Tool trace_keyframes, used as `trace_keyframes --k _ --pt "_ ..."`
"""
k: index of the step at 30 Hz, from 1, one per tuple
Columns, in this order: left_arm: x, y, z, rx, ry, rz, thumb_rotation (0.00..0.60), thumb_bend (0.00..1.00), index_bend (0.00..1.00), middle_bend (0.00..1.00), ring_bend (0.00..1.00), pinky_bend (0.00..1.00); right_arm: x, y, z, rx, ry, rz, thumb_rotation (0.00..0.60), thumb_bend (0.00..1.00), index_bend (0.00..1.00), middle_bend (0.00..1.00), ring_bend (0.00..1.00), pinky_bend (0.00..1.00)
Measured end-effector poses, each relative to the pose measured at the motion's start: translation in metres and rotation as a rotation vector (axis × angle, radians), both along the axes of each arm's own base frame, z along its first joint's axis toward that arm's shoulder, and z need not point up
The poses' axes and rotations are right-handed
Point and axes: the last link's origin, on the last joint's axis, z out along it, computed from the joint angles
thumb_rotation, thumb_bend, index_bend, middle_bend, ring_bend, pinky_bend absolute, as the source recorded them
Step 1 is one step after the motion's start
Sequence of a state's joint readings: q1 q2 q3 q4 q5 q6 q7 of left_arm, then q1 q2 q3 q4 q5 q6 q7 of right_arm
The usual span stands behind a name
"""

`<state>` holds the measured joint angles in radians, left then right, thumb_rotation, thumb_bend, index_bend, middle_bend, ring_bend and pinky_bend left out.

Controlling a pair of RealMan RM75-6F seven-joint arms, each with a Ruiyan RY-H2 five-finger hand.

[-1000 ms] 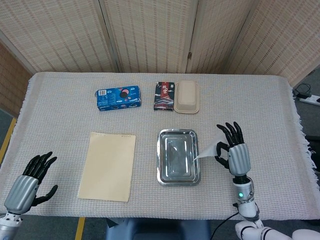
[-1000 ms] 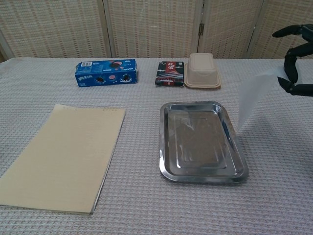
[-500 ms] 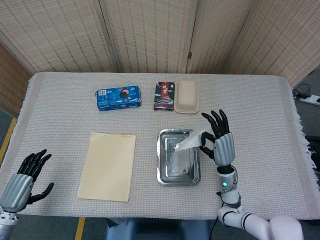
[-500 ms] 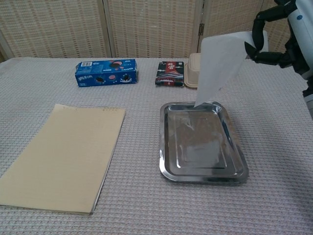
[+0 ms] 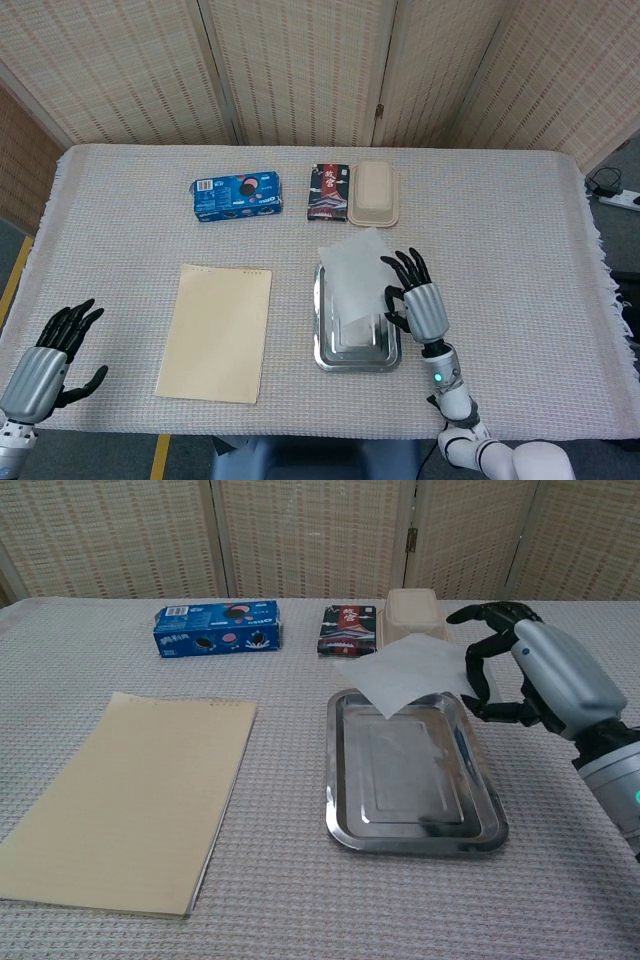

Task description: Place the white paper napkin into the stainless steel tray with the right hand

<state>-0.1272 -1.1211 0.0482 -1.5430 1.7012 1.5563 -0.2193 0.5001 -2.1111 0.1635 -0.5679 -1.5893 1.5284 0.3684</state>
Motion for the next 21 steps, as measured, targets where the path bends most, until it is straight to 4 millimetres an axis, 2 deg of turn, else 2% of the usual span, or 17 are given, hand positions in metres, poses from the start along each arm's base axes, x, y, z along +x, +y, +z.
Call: trace_keyframes --k 4,12,21 --pt "0.001 -0.001 0.001 -0.001 -0.005 -0.006 0.6 0.42 0.0 0.0 0.0 0.0 -0.007 0.009 -0.019 0.093 0.029 -0.045 0.6 0.58 0.7 0.22 0.1 0.0" --pt "0.002 -0.003 0.0 -0.008 -0.01 -0.014 0.6 0.42 0.0 0.0 0.0 0.0 -0.002 0.029 -0.037 0.166 0.057 -0.057 0.6 0.58 0.68 0.22 0.15 0.0" --pt "0.004 -0.004 0.002 -0.01 -0.027 -0.023 0.6 0.42 0.0 0.0 0.0 0.0 0.006 0.048 -0.039 0.19 0.093 -0.067 0.6 0.58 0.59 0.17 0.13 0.0"
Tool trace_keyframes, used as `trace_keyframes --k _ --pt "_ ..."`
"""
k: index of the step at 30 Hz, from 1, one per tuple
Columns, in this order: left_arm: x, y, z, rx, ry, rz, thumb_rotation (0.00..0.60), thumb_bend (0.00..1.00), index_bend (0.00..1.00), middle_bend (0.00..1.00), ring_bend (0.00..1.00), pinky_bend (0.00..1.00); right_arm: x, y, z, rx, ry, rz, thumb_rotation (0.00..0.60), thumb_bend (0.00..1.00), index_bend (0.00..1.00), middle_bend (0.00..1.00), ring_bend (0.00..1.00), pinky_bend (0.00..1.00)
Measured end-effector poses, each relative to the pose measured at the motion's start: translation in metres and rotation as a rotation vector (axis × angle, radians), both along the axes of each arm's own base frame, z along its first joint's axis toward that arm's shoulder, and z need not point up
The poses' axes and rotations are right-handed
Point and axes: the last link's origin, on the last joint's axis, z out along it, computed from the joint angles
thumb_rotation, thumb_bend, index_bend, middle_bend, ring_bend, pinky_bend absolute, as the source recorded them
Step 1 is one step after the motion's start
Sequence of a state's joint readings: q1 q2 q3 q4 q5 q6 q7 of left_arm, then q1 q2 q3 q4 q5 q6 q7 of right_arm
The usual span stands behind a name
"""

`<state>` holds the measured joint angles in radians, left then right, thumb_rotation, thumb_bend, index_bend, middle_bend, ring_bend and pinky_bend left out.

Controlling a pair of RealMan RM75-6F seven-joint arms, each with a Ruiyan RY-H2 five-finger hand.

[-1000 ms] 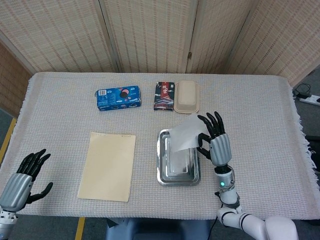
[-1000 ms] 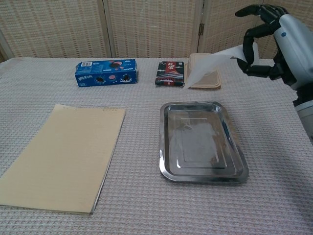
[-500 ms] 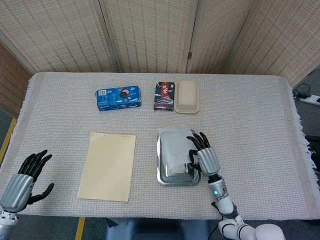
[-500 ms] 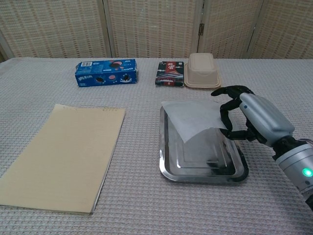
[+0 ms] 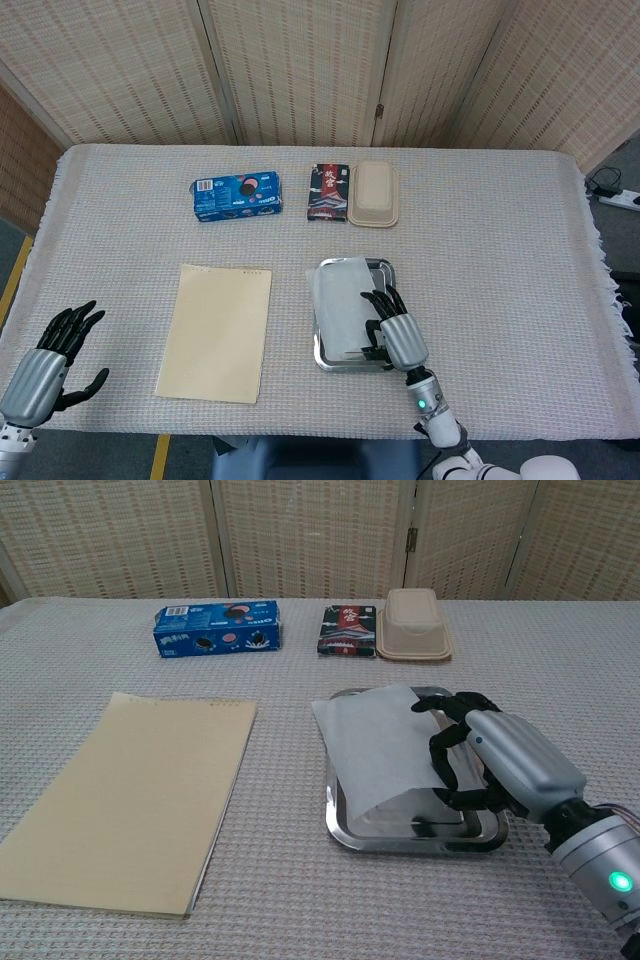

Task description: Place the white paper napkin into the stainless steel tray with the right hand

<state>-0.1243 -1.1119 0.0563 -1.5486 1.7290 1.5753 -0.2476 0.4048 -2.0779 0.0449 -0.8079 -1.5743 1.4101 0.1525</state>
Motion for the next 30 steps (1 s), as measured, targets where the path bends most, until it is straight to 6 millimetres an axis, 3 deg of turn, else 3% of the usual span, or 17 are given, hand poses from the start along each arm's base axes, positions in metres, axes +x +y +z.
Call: trace_keyframes --k 7,14,21,30 --pt "0.002 -0.002 0.0 -0.015 -0.012 -0.008 0.6 0.42 0.0 0.0 0.0 0.0 0.0 0.015 0.004 -0.012 0.04 -0.037 0.6 0.58 0.47 0.09 0.18 0.0" --pt "0.004 -0.005 0.003 -0.017 -0.035 -0.023 0.6 0.42 0.0 0.0 0.0 0.0 0.004 0.021 0.004 0.023 0.067 -0.078 0.6 0.58 0.18 0.0 0.09 0.0" --pt "0.005 -0.006 0.004 -0.019 -0.038 -0.03 0.6 0.42 0.0 0.0 0.0 0.0 0.012 0.021 0.012 0.07 0.104 -0.082 0.6 0.58 0.07 0.0 0.04 0.0" --pt "0.006 -0.006 0.003 -0.017 -0.037 -0.034 0.6 0.42 0.0 0.0 0.0 0.0 0.016 0.015 0.031 0.135 0.127 -0.107 0.6 0.57 0.0 0.0 0.0 0.0"
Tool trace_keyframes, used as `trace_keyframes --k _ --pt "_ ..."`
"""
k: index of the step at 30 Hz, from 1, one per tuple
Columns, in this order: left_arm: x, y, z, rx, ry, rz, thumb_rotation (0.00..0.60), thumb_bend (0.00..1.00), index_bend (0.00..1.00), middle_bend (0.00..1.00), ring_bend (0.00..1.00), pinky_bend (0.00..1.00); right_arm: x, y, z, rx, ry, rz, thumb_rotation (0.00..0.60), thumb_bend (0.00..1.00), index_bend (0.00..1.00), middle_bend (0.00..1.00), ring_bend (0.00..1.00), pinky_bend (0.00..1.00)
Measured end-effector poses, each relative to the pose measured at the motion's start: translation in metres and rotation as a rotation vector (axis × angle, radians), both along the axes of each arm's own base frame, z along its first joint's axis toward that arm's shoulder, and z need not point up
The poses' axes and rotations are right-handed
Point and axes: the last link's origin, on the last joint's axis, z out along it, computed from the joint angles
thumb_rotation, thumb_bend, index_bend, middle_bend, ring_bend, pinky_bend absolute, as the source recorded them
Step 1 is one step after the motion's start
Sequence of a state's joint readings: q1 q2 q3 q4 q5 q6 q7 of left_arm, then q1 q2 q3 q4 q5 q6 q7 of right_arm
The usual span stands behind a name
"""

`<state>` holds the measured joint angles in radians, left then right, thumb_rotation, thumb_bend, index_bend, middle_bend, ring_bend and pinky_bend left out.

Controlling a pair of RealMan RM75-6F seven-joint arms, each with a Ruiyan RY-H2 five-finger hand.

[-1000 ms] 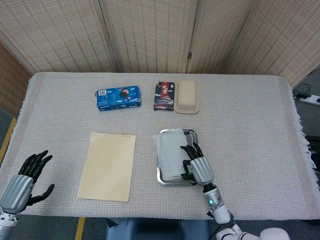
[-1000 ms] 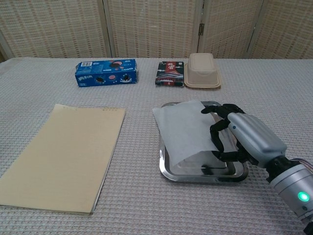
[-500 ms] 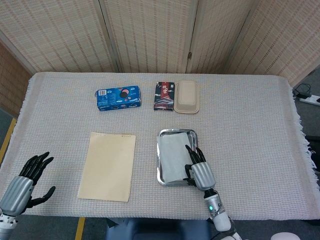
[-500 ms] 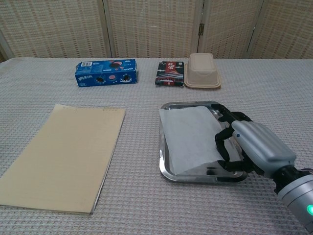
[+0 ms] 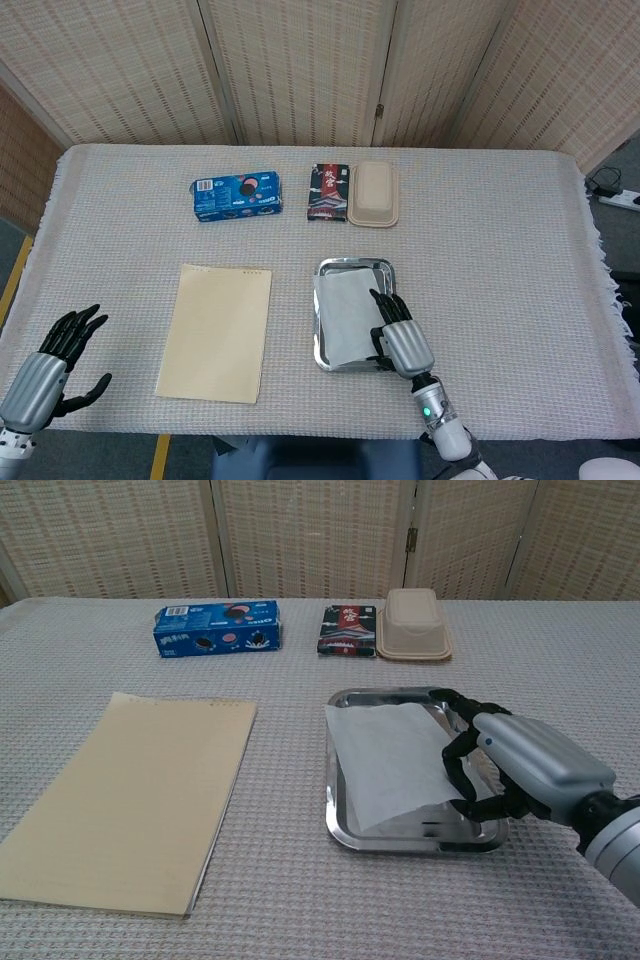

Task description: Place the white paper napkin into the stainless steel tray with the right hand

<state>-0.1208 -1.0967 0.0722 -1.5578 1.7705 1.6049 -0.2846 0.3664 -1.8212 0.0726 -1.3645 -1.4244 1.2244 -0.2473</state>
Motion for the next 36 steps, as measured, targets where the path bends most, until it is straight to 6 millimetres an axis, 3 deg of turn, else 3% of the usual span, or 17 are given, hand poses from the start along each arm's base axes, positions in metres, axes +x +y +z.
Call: trace_keyframes --k 14,36 --pt "0.0 0.001 0.001 0.003 -0.003 -0.002 0.6 0.42 0.0 0.0 0.0 0.0 0.0 -0.004 0.003 0.061 0.027 -0.008 0.6 0.43 0.0 0.0 0.0 0.0" --pt "0.0 0.001 0.001 0.003 -0.006 -0.006 0.6 0.42 0.0 0.0 0.0 0.0 0.0 -0.009 0.016 0.037 0.07 0.001 0.6 0.43 0.0 0.0 0.0 0.0"
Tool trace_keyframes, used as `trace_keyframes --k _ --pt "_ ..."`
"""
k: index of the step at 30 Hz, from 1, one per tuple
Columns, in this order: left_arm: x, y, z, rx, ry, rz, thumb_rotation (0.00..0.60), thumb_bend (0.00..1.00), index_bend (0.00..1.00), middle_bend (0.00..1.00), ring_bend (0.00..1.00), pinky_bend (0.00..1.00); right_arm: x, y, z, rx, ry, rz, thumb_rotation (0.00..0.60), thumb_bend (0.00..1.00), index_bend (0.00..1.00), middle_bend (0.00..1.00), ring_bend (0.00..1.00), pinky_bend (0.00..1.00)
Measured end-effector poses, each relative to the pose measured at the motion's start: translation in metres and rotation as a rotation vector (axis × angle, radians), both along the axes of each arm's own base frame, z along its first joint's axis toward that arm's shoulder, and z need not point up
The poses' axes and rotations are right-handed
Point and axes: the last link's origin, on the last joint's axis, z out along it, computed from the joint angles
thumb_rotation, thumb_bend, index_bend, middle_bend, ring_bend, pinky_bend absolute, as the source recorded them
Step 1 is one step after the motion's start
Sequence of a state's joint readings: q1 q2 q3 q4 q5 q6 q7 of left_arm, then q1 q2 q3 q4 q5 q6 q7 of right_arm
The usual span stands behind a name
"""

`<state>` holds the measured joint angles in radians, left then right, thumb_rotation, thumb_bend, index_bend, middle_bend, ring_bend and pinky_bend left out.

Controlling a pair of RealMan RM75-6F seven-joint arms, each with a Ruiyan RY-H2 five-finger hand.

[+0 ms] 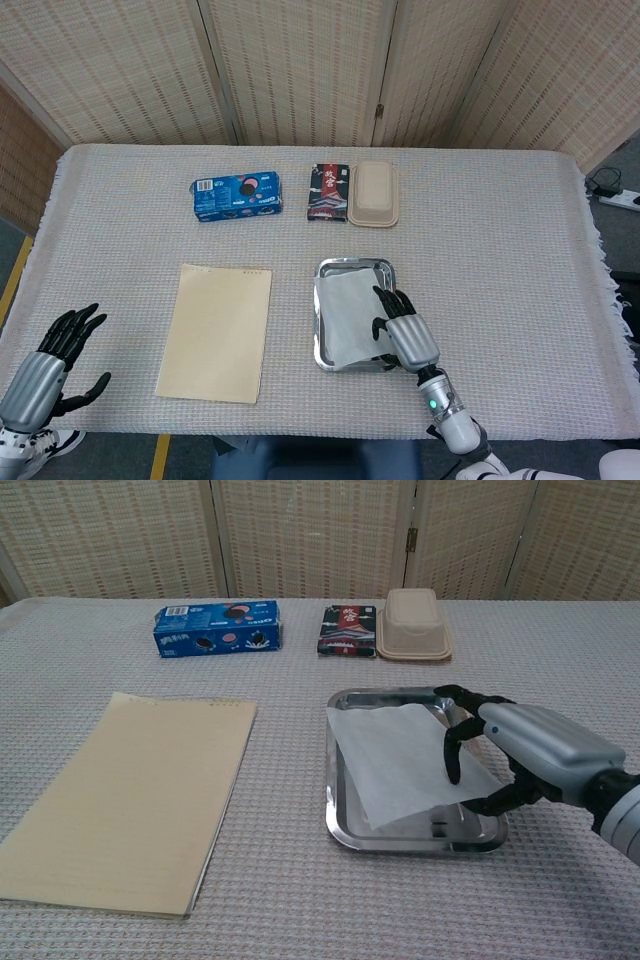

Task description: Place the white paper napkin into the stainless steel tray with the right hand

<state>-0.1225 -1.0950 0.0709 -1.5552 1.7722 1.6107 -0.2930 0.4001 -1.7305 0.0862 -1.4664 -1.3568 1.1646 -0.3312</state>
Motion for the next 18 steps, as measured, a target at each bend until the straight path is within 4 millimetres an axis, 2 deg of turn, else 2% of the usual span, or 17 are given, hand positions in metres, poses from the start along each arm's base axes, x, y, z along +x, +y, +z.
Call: trace_keyframes --k 11,18 --pt "0.0 0.0 0.001 -0.006 -0.011 0.002 0.6 0.42 0.0 0.0 0.0 0.0 0.002 0.004 -0.001 -0.03 0.055 -0.001 0.6 0.41 0.0 0.0 0.0 0.0" --pt "0.0 0.0 -0.001 -0.016 -0.005 0.0 0.6 0.42 0.0 0.0 0.0 0.0 0.014 0.0 0.004 0.005 0.137 0.02 0.6 0.41 0.0 0.0 0.0 0.0"
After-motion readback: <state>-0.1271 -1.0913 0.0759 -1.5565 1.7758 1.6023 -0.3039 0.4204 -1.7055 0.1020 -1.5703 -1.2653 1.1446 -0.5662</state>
